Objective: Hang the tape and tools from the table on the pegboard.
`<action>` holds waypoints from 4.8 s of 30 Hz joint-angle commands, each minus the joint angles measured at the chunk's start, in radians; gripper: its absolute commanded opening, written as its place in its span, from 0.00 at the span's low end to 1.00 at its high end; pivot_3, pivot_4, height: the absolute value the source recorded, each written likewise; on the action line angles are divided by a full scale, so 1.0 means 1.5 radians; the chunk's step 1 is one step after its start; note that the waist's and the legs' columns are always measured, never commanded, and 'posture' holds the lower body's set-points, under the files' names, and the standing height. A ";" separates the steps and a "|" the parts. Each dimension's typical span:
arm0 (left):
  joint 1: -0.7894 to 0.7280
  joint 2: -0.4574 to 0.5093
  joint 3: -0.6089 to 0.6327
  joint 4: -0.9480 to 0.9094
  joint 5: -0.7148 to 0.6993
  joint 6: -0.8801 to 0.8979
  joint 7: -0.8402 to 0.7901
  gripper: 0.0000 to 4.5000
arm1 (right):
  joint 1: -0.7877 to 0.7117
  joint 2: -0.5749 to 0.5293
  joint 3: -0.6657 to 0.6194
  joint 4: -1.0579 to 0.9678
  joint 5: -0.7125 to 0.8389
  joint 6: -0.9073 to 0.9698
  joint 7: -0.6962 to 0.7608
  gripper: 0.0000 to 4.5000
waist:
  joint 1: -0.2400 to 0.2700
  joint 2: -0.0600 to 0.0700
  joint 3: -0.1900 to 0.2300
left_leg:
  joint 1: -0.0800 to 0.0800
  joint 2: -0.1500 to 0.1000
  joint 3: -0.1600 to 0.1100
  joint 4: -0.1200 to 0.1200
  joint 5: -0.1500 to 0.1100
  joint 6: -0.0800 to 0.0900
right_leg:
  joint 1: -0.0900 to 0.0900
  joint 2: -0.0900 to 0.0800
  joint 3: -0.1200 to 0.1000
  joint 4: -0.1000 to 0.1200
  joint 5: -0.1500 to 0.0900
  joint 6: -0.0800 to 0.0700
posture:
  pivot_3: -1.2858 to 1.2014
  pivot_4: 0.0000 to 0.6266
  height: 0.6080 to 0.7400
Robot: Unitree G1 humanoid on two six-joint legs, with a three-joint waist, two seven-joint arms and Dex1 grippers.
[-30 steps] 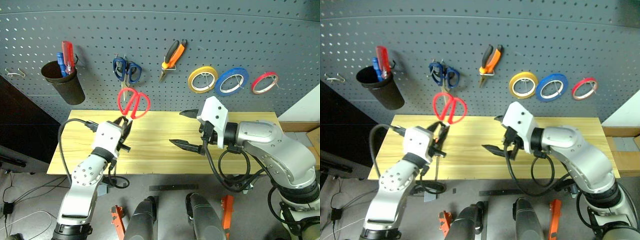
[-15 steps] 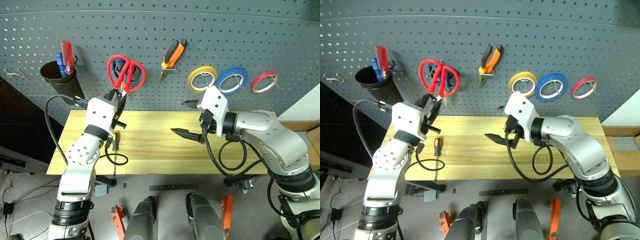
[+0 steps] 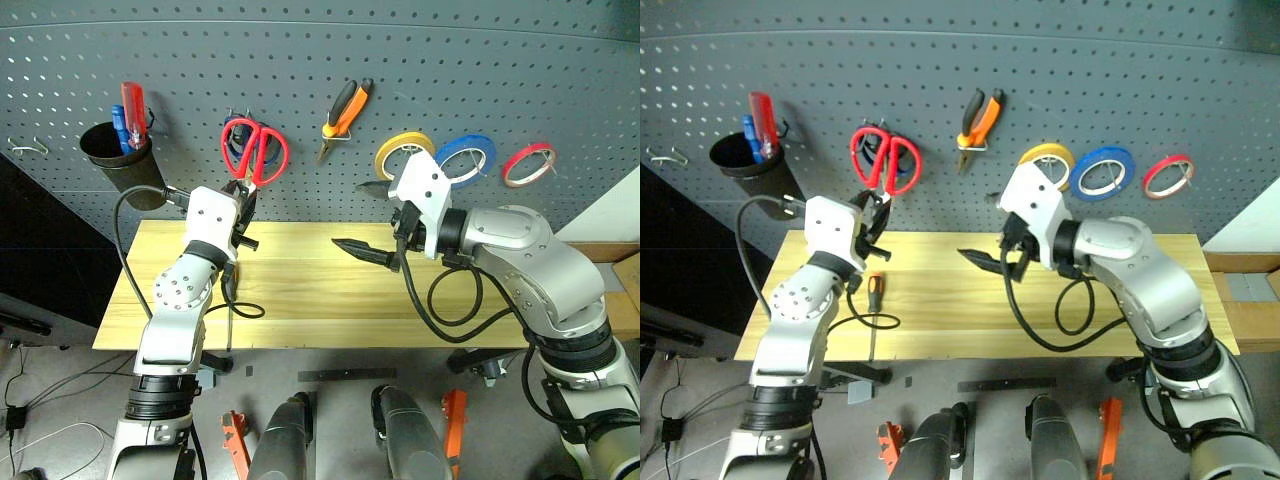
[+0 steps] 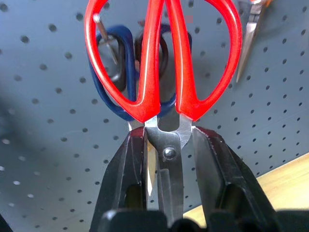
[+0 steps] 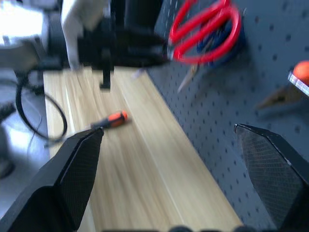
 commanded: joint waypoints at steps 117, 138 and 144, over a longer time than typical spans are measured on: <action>-0.330 0.121 0.175 0.260 -0.115 -0.121 0.069 0.73 | -0.200 0.204 -0.026 0.179 -0.006 -0.156 -0.005 1.00 | 0.018 -0.010 -0.020 | 0.000 0.000 0.002 0.000 0.001 -0.002 | -0.002 0.001 0.001 0.002 0.003 -0.001 | 0.48 0.25 1.00; 0.092 0.039 0.017 -0.253 -0.285 0.249 -0.023 0.73 | 0.255 0.074 -0.073 -0.030 0.022 -0.069 -0.172 1.00 | 0.021 0.002 -0.056 | 0.012 0.011 0.006 0.002 0.001 -0.002 | 0.012 0.012 0.002 -0.002 0.004 -0.002 | 0.49 0.16 1.00; 0.160 0.024 0.011 -0.157 -0.211 0.144 -0.032 0.73 | 0.390 0.087 -0.048 0.143 -0.151 -0.356 -0.230 1.00 | 0.023 0.003 -0.084 | 0.021 0.011 0.011 -0.002 0.000 -0.002 | 0.022 0.011 0.003 -0.012 0.003 -0.005 | 0.49 0.10 1.00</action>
